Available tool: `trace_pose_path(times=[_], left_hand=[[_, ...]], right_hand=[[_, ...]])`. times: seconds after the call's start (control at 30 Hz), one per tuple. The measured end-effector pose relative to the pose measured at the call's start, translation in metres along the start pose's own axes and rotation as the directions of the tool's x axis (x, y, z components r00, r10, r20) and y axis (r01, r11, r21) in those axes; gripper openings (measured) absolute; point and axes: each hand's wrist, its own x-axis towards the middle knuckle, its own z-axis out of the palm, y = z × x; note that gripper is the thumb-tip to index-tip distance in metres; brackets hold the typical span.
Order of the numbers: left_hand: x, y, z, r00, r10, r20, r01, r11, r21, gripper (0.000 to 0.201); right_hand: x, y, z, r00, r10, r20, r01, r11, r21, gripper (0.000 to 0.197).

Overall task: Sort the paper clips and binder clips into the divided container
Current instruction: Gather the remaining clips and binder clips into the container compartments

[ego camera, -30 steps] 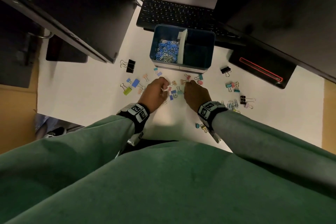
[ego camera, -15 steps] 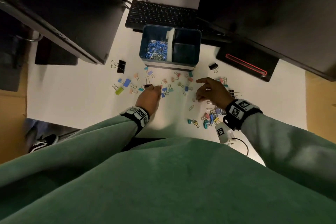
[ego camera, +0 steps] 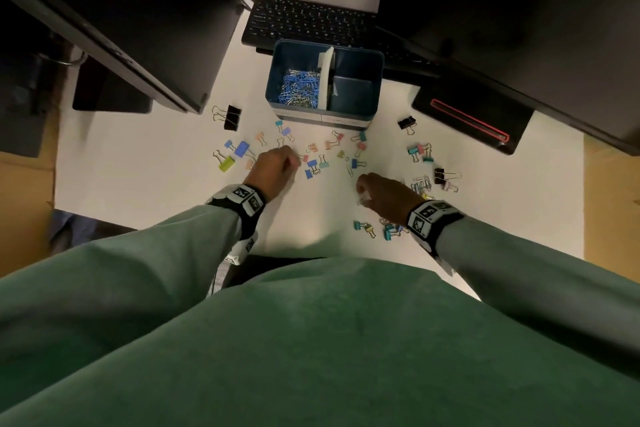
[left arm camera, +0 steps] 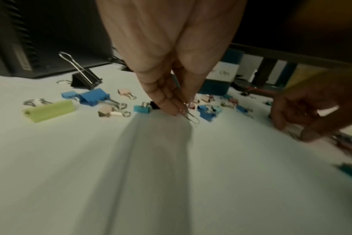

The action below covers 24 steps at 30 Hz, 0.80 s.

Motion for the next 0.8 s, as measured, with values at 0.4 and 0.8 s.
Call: trace_pose_path(times=[0.4,0.8], left_hand=[[0.027,0.035,-0.009,0.984,-0.106,0.145,0.156,0.907,-0.392,0.025],[0.04,0.071,0.053,0.962,0.118,0.245,-0.192,0.931,0.309,0.019]], right_hand=[[-0.004,0.003,-0.016,0.973,0.219,-0.069,-0.161,0.865,0.476,0.005],[0.013,0.025,-0.03,0.895,0.433,-0.103,-0.128,0.473,0.872,0.011]])
